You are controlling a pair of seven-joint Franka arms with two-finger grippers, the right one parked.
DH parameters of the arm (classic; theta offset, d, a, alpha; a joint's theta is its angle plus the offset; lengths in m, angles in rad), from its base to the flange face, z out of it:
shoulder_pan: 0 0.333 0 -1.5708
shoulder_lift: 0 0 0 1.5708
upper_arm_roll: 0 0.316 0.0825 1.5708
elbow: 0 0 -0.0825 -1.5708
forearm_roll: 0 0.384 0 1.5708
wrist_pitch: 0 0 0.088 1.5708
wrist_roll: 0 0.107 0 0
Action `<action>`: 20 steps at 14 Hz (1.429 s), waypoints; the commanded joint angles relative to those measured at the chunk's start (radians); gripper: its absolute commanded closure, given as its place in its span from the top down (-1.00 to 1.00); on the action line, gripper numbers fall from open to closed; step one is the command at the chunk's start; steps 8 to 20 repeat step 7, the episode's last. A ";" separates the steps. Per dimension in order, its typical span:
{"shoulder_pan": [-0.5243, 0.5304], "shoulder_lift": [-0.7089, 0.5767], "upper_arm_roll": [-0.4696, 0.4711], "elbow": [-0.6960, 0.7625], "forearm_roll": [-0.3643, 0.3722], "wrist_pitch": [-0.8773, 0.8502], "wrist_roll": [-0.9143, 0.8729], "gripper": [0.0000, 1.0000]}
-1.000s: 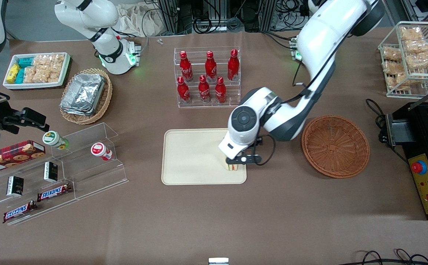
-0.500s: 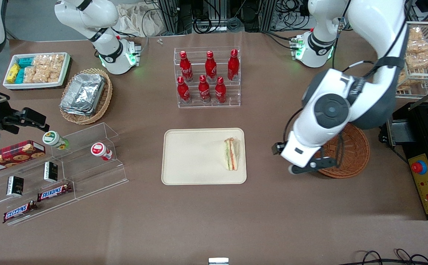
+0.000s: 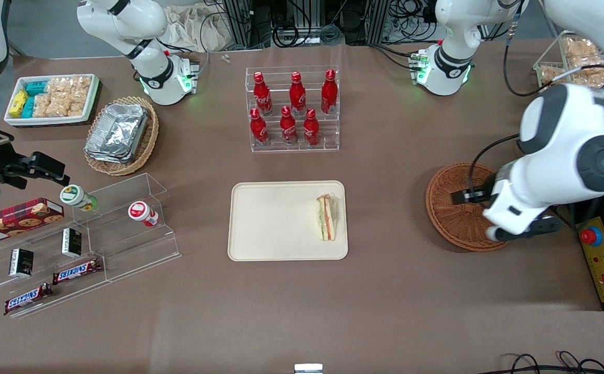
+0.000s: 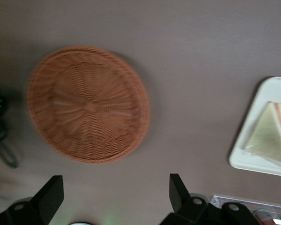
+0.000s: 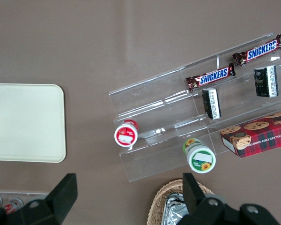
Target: Place sandwich from basket to tray
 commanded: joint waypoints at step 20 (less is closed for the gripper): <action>-0.080 -0.269 0.204 -0.210 -0.095 0.004 0.182 1.00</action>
